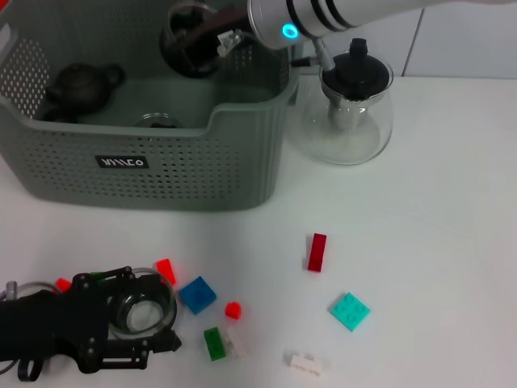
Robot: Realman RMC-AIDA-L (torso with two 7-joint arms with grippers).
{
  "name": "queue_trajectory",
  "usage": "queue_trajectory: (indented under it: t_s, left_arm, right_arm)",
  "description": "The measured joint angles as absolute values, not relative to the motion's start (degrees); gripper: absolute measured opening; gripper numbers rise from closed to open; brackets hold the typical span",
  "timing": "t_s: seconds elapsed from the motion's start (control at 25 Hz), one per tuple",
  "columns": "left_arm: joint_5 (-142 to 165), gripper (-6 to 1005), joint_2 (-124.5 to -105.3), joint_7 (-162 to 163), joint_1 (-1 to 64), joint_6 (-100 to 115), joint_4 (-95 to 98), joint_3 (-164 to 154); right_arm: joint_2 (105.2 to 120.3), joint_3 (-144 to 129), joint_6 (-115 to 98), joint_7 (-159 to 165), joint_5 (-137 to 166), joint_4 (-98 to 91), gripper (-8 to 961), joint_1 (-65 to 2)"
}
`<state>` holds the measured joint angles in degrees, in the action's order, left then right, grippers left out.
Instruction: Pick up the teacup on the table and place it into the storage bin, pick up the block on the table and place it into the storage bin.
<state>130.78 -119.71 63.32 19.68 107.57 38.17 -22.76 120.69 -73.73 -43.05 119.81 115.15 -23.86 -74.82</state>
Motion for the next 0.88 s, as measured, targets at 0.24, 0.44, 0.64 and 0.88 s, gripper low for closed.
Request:
queue_trajectory:
  t_s: [0.24, 0.44, 0.64, 0.88]
  left_arm:
    - [130.78, 856, -119.71, 63.15, 19.71, 107.19, 37.76, -22.76]
    - [130.78, 856, -119.78, 63.30, 19.98, 106.87, 37.60, -22.76]
    - [130.78, 856, -119.79, 63.43, 20.15, 106.87, 37.60, -22.76]
    - [130.78, 855, -119.80, 63.45, 20.34, 106.87, 37.61, -22.77]
  right_arm:
    - [120.49, -76.71, -43.52, 122.20, 115.18, -22.89, 59, -74.77]
    - [120.44, -77.81, -44.06, 122.54, 115.21, -22.76, 61, -74.79]
    - [120.18, -77.88, -43.99, 126.04, 116.92, -22.69, 73, -74.90]
    - [120.28, -77.79, -43.61, 127.77, 119.69, -23.03, 129, -75.12]
